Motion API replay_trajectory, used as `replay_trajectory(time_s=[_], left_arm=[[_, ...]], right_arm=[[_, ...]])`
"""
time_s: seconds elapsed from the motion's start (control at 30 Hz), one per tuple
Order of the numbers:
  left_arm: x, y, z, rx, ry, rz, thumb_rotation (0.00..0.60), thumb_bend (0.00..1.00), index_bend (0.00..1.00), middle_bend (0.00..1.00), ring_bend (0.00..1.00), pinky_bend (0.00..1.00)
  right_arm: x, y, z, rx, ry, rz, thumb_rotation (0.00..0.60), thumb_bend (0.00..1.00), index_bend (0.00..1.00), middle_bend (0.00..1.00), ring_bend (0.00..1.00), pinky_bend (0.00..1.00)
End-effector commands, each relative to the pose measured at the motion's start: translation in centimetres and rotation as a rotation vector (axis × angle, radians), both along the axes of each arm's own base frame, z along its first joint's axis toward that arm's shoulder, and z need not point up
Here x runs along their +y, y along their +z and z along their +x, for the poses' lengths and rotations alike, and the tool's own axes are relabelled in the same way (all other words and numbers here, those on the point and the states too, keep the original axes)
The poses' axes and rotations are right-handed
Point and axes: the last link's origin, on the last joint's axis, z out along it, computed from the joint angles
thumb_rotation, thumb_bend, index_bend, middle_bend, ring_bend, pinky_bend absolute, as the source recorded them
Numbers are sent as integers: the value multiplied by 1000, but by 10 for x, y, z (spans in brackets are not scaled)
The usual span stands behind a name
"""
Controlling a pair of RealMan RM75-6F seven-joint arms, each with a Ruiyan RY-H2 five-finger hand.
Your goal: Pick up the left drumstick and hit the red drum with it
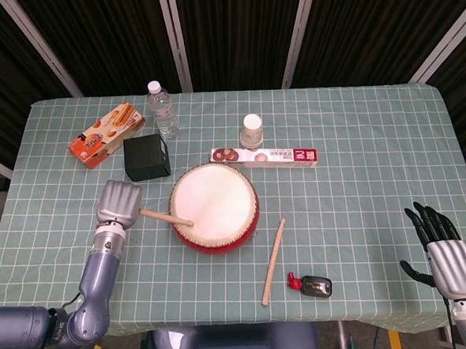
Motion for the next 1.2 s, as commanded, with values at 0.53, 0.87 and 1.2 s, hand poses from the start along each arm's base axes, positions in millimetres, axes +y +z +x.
replay_trajectory(time_s=[0.53,0.87,1.2], left_arm=[[-62,70,-20,-535,-230,133,600,566,764,1000,1000,1000],[-83,28,-76,-452,-109,4,600,493,744,1000,982,992],[-86,-11,-95,-369,-50,-69,600,412,518,759,717,763]], right_arm=[[0,-1,0,9,-8,0,600,251,0,0,0,116],[-1,-2,0,14,-9,1,600,250,0,0,0,116],[-1,-2,0,8,-13,-1,600,251,0,0,0,116]])
